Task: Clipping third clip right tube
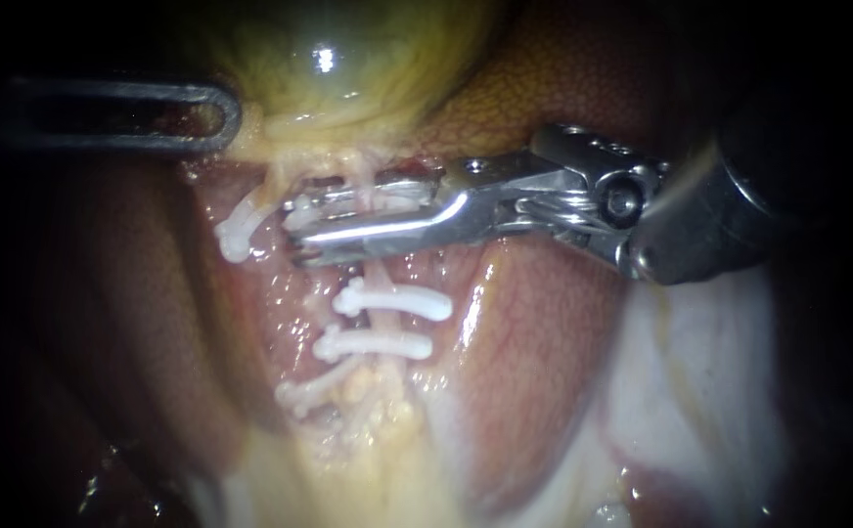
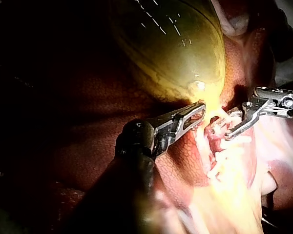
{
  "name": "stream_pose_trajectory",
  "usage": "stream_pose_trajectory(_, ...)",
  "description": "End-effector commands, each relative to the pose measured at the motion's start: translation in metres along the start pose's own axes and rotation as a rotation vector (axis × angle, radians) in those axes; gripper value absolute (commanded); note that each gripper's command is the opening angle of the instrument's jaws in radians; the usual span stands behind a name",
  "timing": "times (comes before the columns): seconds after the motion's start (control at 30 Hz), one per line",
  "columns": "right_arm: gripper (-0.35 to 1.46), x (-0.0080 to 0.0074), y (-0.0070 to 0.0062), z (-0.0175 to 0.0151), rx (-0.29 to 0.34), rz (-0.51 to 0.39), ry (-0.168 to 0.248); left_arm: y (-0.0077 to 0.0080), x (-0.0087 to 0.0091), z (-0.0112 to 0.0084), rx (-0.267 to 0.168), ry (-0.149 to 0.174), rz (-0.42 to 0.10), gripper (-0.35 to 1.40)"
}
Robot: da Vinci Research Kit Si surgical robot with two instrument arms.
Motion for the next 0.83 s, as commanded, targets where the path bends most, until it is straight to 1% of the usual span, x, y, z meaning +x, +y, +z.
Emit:
stream_pose_trajectory(0.03,-0.04,0.0,0.0,0.0,0.0,0.001,0.0,0.0,0.0,0.0,0.0,0.0,0.0,-0.35)
stream_pose_trajectory(0.17,-0.15,0.0,0.0001,-0.0001,-0.001,0.001,0.0,0.0,0.0,0.0,0.0,0.0,0.0,-0.35)
stream_pose_trajectory(0.23,-0.35,0.0,0.0002,-0.0002,0.0,0.0,-0.002,0.0,0.0,0.0,0.0,0.0,0.0,-0.35)
stream_pose_trajectory(0.3,-0.35,0.0,0.0005,-0.0003,0.0,0.0,-0.003,0.0,0.0,0.0001,-0.001,0.0,0.0,-0.35)
stream_pose_trajectory(0.37,-0.35,0.0,0.0011,-0.0004,0.002,-0.007,-0.004,0.0,0.0,0.0001,-0.001,0.0,0.0,-0.35)
stream_pose_trajectory(0.53,-0.35,-0.0009,0.002,-0.0007,0.0,-0.008,-0.007,0.0,0.0001,0.0002,-0.001,-0.001,0.0,-0.35)
stream_pose_trajectory(0.63,-0.35,-0.001,0.0022,-0.0008,-0.001,-0.003,-0.008,0.0,0.0001,0.0002,-0.001,-0.001,0.0,-0.35)
stream_pose_trajectory(0.83,-0.35,-0.001,0.0021,-0.0009,-0.002,-0.003,-0.008,0.0,0.0001,0.0002,-0.001,-0.001,0.0,-0.35)
